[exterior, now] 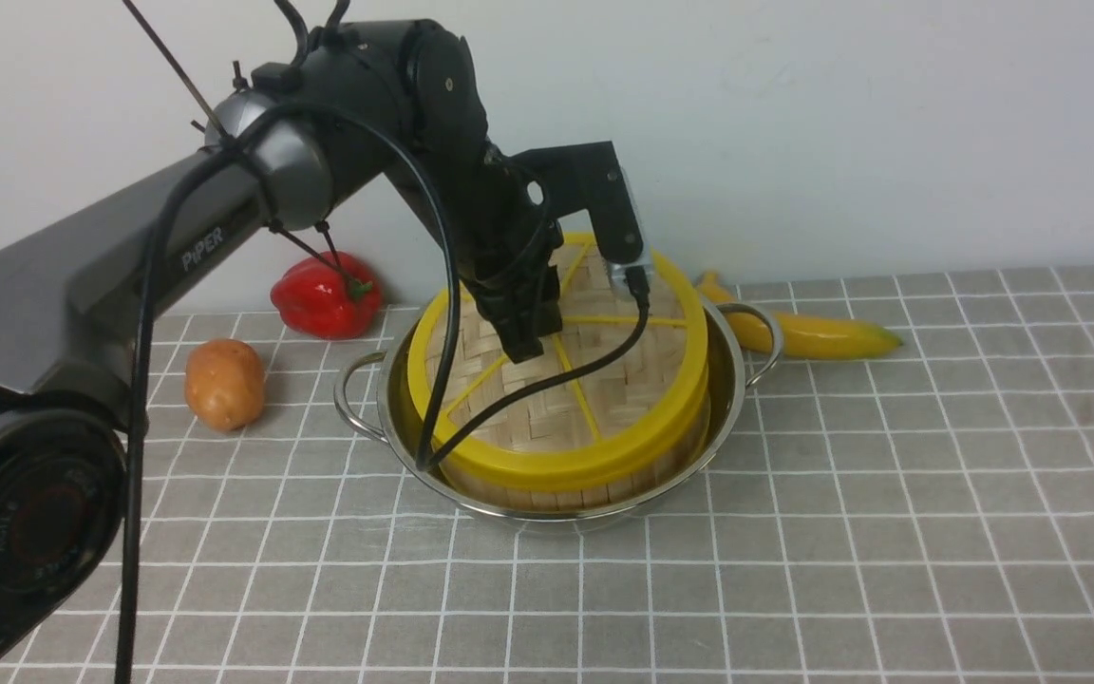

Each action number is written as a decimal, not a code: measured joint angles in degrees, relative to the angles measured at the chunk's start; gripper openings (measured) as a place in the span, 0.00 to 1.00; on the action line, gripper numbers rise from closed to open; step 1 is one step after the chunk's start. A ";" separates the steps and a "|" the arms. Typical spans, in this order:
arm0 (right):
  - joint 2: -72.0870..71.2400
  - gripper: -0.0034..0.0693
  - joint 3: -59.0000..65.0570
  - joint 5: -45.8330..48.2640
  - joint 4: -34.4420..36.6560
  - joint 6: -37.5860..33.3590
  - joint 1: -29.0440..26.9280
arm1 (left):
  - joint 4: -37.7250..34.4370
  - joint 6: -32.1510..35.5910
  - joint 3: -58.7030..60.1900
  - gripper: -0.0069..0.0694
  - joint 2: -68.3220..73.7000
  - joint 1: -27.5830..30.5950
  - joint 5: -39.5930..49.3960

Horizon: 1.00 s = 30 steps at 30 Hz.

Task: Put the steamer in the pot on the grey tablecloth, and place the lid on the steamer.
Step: 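Place the yellow bamboo steamer lid onto the steamer in the pot with the left gripper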

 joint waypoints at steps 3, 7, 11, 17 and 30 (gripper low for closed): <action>0.00 0.38 0.00 0.00 0.00 0.00 0.00 | 0.00 0.00 0.00 0.24 0.00 0.00 -0.06; 0.00 0.38 0.00 0.00 0.00 0.00 0.00 | 0.00 -0.10 0.00 0.24 0.00 0.00 -0.06; 0.00 0.38 0.00 0.00 0.00 0.00 0.00 | 0.00 -0.17 0.00 0.24 0.00 0.00 -0.11; 0.00 0.38 0.00 0.00 0.00 0.00 0.00 | 0.00 -0.33 0.00 0.25 0.00 0.00 -0.16; 0.00 0.38 0.00 0.00 0.00 0.00 0.00 | 0.00 -2.75 0.00 0.58 0.00 0.00 -0.54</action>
